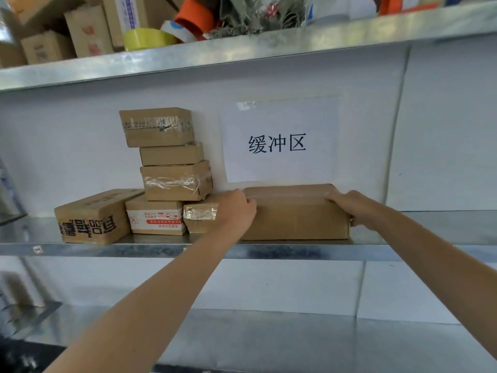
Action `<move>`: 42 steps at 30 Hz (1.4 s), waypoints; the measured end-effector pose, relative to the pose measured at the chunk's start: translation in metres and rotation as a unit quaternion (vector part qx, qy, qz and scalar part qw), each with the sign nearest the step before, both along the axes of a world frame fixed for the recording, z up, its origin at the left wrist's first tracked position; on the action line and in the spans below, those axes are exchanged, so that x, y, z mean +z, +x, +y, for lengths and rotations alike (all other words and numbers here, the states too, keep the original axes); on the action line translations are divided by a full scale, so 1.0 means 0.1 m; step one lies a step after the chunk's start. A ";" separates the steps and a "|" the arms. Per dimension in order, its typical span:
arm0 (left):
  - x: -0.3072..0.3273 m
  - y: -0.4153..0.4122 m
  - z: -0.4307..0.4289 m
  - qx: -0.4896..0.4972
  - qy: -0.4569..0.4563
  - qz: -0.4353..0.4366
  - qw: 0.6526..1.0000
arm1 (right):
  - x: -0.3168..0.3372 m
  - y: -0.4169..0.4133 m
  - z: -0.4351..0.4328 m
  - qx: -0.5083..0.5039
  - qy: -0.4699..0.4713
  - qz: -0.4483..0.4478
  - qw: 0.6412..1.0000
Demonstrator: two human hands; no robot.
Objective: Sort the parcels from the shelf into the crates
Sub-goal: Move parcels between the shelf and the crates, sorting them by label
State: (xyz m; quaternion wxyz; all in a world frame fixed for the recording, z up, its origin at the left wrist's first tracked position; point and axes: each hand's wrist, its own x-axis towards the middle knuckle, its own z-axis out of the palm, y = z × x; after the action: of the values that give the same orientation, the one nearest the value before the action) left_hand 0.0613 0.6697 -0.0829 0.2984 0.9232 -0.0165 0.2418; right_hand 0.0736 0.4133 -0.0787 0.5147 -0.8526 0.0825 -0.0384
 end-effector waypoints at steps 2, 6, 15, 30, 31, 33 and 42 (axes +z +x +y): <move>-0.01 0.00 -0.03 0.002 0.002 -0.010 1.000 | -0.02 0.03 -0.03 0.001 0.050 0.023 0.999; -0.06 -0.01 -0.02 -0.017 -0.098 -0.042 0.994 | -0.02 0.08 -0.13 -0.026 0.074 0.012 0.997; 0.01 0.00 -0.08 -0.025 -0.246 0.137 0.959 | -0.08 0.00 -0.16 -0.020 0.067 -0.006 0.998; 0.09 -0.14 0.05 -0.109 -0.418 -0.078 0.899 | 0.29 -0.50 -0.14 0.014 0.018 -0.237 0.971; 0.08 -0.16 0.05 -0.118 -0.414 -0.088 0.898 | 0.28 -0.51 -0.17 0.008 0.019 -0.246 0.969; 0.06 -0.20 0.08 -0.147 -0.399 -0.091 0.901 | 0.30 -0.52 -0.24 -0.004 0.033 -0.260 0.965; 0.09 -0.22 0.08 -0.116 -0.332 -0.129 0.927 | 0.29 -0.51 -0.35 -0.008 0.056 -0.296 0.953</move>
State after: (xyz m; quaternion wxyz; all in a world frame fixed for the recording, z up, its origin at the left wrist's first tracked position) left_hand 0.0396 0.6775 -0.0737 0.6091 0.7238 -0.0804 0.3141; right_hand 0.0227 0.3788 -0.0502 0.5623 -0.7720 -0.0646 -0.2891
